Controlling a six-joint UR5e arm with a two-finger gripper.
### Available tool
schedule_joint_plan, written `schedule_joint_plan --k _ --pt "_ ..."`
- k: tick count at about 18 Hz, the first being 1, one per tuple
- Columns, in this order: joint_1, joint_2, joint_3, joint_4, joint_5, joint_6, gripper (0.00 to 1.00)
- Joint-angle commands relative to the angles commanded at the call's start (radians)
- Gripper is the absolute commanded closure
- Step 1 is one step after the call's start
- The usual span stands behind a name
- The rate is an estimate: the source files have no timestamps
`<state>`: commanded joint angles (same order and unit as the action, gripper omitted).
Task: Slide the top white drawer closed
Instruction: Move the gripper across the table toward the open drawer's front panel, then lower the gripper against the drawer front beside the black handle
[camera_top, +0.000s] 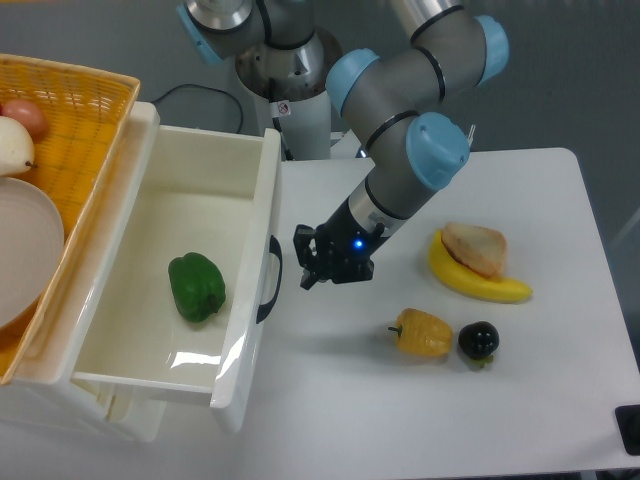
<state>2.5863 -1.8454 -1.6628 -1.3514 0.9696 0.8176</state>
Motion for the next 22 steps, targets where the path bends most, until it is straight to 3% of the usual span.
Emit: schedule_joint_plan --k 5,22 --pt "-0.002 0.020 0.000 -0.026 -0.020 0.000 0.97" --pt "-0.021 0.049 -0.017 -0.037 -0.058 -0.009 0.97"
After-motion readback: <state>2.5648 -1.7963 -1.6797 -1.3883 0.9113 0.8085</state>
